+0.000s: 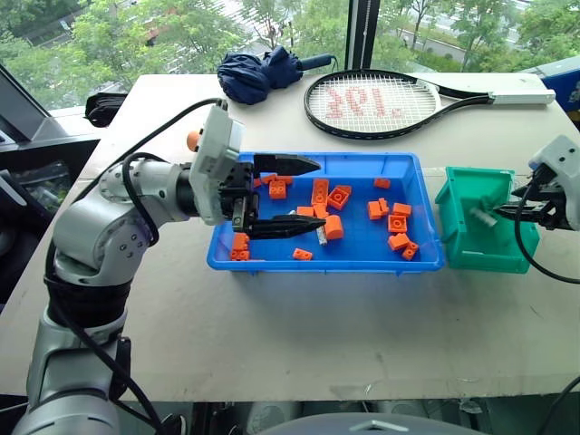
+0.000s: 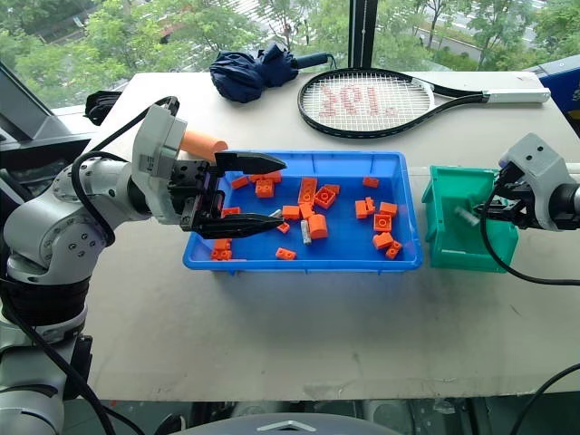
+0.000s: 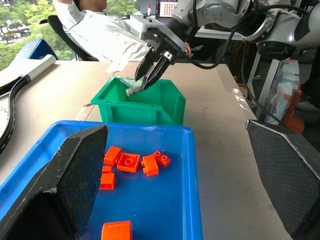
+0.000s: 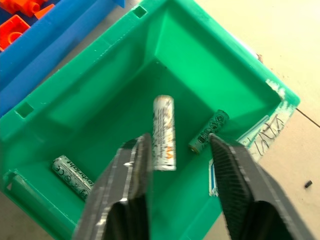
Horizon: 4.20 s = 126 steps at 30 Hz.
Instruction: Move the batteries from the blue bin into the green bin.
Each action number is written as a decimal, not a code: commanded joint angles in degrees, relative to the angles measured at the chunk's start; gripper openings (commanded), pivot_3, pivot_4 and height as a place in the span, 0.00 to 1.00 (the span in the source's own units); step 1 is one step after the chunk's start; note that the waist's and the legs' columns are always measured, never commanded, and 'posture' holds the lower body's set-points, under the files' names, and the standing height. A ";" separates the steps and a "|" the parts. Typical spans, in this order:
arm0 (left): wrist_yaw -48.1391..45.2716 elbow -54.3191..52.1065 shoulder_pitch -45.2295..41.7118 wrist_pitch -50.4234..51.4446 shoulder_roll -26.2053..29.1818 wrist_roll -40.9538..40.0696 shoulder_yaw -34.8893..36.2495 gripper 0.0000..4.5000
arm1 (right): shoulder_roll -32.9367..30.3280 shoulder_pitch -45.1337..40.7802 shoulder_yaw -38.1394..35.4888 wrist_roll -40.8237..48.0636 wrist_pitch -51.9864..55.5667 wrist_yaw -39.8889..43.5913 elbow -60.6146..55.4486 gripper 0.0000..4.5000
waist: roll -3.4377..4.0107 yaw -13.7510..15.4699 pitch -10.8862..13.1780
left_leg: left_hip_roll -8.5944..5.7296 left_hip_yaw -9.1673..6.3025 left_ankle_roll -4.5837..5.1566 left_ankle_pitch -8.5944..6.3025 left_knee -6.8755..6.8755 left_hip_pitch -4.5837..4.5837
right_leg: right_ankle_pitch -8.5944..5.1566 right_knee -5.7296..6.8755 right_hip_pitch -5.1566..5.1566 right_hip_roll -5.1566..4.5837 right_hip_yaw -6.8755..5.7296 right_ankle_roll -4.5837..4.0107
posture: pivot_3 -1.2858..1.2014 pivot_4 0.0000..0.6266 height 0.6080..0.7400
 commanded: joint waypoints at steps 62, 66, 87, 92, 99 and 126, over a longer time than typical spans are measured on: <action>-5.37 -1.30 25.63 -5.59 13.96 5.92 21.04 1.00 | 36.96 -26.15 37.51 -3.23 -21.58 2.49 16.36 0.26 | -0.12 -1.58 -0.07 | 0.11 -0.14 -0.04 0.00 -0.08 -0.02 | 0.01 0.01 -0.12 0.09 -0.05 -0.03 | 0.52 0.24 1.00; -5.17 -1.62 25.76 -5.51 13.82 5.82 20.97 1.00 | 34.38 -27.19 34.59 -2.23 -20.12 4.31 14.70 0.25 | -0.12 -1.49 -0.07 | 0.10 -0.14 -0.04 0.00 -0.08 -0.02 | 0.01 0.01 -0.12 0.07 -0.05 -0.03 | 0.52 0.24 1.00; -4.72 0.01 22.92 -5.66 13.89 6.32 18.78 1.00 | 35.68 -28.44 25.97 -0.66 -13.99 -3.18 11.12 0.99 | -0.12 -1.70 -0.07 | 0.13 -0.05 -0.04 0.00 -0.17 -0.04 | 0.01 0.02 -0.22 0.06 0.05 -0.03 | 0.52 0.24 1.00; -4.75 0.36 23.46 -6.05 13.96 6.99 19.15 1.00 | 42.87 -23.63 28.10 1.69 -2.48 -9.41 1.97 0.99 | -0.13 -1.56 -0.07 | 0.14 -0.05 -0.04 0.00 -0.18 -0.07 | 0.01 0.06 -0.26 0.07 0.06 -0.03 | 0.52 0.24 1.00; -5.90 0.95 25.11 -7.06 14.96 8.51 20.04 1.00 | 45.44 -18.74 29.41 2.49 4.07 -15.08 0.56 0.99 | -0.19 -1.35 -0.11 | 0.01 -0.09 -0.04 0.00 -0.16 -0.07 | 0.01 0.07 -0.24 -0.07 -0.02 -0.02 | 0.52 0.24 1.00; -7.91 3.57 24.55 -10.86 14.12 10.28 18.14 1.00 | 46.27 -16.90 35.74 -2.04 1.69 -24.66 4.92 0.07 | -0.20 -1.69 -0.11 | 0.05 -0.05 -0.05 0.01 -0.20 -0.06 | 0.01 0.08 -0.29 0.05 0.02 -0.02 | 0.52 0.24 1.00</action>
